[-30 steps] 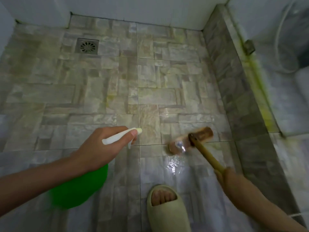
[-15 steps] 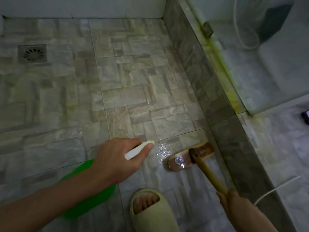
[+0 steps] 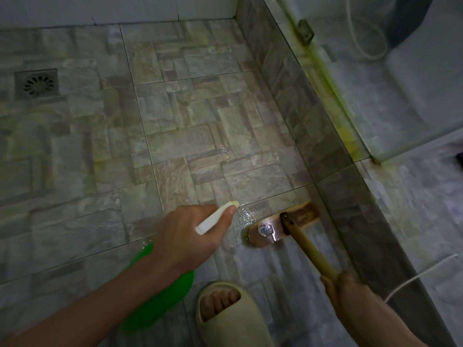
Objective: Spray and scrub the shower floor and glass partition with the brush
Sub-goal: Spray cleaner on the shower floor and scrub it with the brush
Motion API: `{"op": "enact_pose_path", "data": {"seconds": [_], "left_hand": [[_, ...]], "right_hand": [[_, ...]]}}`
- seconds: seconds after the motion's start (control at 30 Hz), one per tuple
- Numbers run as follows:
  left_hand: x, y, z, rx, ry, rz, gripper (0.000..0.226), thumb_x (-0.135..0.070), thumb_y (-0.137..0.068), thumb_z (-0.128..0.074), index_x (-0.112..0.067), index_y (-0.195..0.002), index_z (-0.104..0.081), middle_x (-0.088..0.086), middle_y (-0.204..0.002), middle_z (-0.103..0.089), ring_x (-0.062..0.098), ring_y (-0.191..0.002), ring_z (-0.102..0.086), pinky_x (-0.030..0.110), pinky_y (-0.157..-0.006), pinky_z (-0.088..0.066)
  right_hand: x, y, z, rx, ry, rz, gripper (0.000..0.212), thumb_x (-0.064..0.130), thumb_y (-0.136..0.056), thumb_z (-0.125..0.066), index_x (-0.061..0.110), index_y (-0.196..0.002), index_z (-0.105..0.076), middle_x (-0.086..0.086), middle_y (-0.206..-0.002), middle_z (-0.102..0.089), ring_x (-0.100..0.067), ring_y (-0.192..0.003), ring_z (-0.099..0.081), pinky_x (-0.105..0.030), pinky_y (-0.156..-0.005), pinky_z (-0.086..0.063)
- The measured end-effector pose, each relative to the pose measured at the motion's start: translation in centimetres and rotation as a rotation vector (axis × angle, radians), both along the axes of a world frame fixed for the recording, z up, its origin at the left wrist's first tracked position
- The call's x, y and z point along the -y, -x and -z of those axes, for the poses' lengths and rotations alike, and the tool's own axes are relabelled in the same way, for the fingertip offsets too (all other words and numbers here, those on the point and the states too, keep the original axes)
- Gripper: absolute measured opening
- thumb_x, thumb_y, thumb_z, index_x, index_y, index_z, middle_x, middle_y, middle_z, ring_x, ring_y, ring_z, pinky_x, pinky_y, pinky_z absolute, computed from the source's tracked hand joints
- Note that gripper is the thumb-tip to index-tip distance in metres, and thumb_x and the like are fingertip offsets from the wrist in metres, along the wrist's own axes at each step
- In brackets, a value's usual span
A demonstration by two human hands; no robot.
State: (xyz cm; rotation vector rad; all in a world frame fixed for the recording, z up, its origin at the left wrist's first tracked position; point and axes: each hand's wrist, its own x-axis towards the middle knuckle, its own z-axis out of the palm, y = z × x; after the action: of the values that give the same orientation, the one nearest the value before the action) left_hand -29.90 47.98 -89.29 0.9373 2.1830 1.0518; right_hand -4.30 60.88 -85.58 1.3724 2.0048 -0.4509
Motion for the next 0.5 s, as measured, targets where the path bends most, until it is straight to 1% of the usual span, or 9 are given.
{"op": "enact_pose_path", "data": {"seconds": [0.07, 0.17, 0.23, 0.3, 0.33, 0.4, 0.43, 0.47, 0.5], "left_hand": [[-0.6, 0.0, -0.3, -0.002, 0.028, -0.009, 0.068, -0.079, -0.081, -0.038, -0.020, -0.063, -0.066, -0.008, -0.048, -0.057, 0.009, -0.050, -0.059, 0.034, -0.053, -0.047], [-1.4, 0.7, -0.9, -0.011, 0.092, 0.000, 0.067, -0.079, -0.082, -0.035, -0.021, -0.062, -0.061, -0.006, -0.051, -0.058, 0.010, -0.052, -0.060, 0.032, -0.057, -0.047], [-1.5, 1.3, -1.0, 0.007, 0.104, 0.018, 0.072, -0.082, -0.080, -0.031, -0.020, -0.071, -0.066, -0.004, -0.058, -0.064, 0.012, -0.060, -0.065, 0.036, -0.065, -0.054], [-1.3, 1.9, -1.3, 0.100, 0.063, 0.016, 0.075, -0.082, -0.079, -0.033, -0.018, -0.076, -0.071, -0.001, -0.071, -0.072, 0.014, -0.071, -0.070, 0.042, -0.074, -0.056], [-1.1, 2.2, -1.6, 0.155, 0.042, 0.000, 0.073, -0.081, -0.079, -0.036, -0.019, -0.076, -0.074, 0.000, -0.075, -0.074, 0.013, -0.073, -0.071, 0.042, -0.076, -0.057], [-0.9, 2.8, -2.5, 0.248, 0.021, -0.046, 0.063, -0.076, -0.087, -0.045, -0.022, -0.077, -0.076, -0.002, -0.066, -0.072, 0.010, -0.059, -0.066, 0.033, -0.068, -0.056], [-0.9, 3.0, -2.7, 0.278, 0.014, -0.068, 0.055, -0.068, -0.092, -0.049, -0.022, -0.078, -0.076, -0.003, -0.055, -0.065, 0.009, -0.049, -0.061, 0.028, -0.060, -0.053], [-0.9, 3.1, -2.9, 0.290, 0.010, -0.092, 0.048, -0.059, -0.094, -0.051, -0.021, -0.080, -0.077, -0.002, -0.046, -0.057, 0.009, -0.043, -0.054, 0.022, -0.053, -0.048], [-1.0, 3.3, -3.0, 0.289, 0.008, -0.116, 0.043, -0.052, -0.096, -0.052, -0.019, -0.082, -0.077, -0.002, -0.042, -0.051, 0.008, -0.039, -0.051, 0.018, -0.049, -0.045]], "right_hand": [[-1.3, 1.9, 0.9, -0.066, -0.011, -0.019, 0.040, 0.057, -0.096, -0.021, 0.024, -0.077, -0.034, 0.007, -0.072, -0.051, -0.006, -0.060, -0.052, -0.021, -0.063, -0.049], [-5.4, 6.0, 3.1, -0.223, -0.065, -0.073, 0.040, 0.048, -0.099, -0.030, 0.015, -0.084, -0.044, -0.001, -0.076, -0.055, -0.021, -0.069, -0.059, -0.032, -0.065, -0.047], [-7.2, 6.4, 3.7, -0.246, -0.098, -0.114, 0.043, 0.049, -0.099, -0.029, 0.013, -0.083, -0.045, 0.001, -0.069, -0.051, -0.019, -0.062, -0.055, -0.028, -0.059, -0.044], [-7.0, 3.3, 3.0, -0.157, -0.076, -0.126, 0.050, 0.057, -0.096, -0.023, 0.015, -0.084, -0.047, 0.006, -0.066, -0.049, -0.008, -0.055, -0.051, -0.021, -0.055, -0.045], [-6.1, 1.2, 2.3, -0.092, -0.058, -0.126, 0.061, 0.071, -0.086, -0.015, 0.018, -0.084, -0.046, 0.008, -0.068, -0.050, -0.005, -0.056, -0.050, -0.020, -0.062, -0.049], [-4.5, -1.5, 0.7, 0.045, -0.032, -0.090, 0.089, 0.096, -0.052, 0.004, 0.024, -0.079, -0.041, 0.006, -0.076, -0.051, -0.008, -0.065, -0.053, -0.022, -0.074, -0.047], [-4.5, -2.0, 0.5, 0.065, -0.020, -0.059, 0.087, 0.098, -0.053, 0.002, 0.024, -0.078, -0.039, 0.005, -0.077, -0.050, -0.010, -0.071, -0.056, -0.021, -0.074, -0.044], [-5.1, -1.6, 1.0, 0.065, -0.014, -0.047, 0.071, 0.089, -0.073, -0.011, 0.023, -0.078, -0.040, 0.005, -0.076, -0.051, -0.012, -0.075, -0.060, -0.021, -0.072, -0.044], [-6.3, -0.1, 1.8, 0.039, -0.037, -0.033, 0.054, 0.070, -0.090, -0.021, 0.021, -0.079, -0.043, 0.005, -0.074, -0.053, -0.013, -0.075, -0.062, -0.022, -0.069, -0.046]]}}
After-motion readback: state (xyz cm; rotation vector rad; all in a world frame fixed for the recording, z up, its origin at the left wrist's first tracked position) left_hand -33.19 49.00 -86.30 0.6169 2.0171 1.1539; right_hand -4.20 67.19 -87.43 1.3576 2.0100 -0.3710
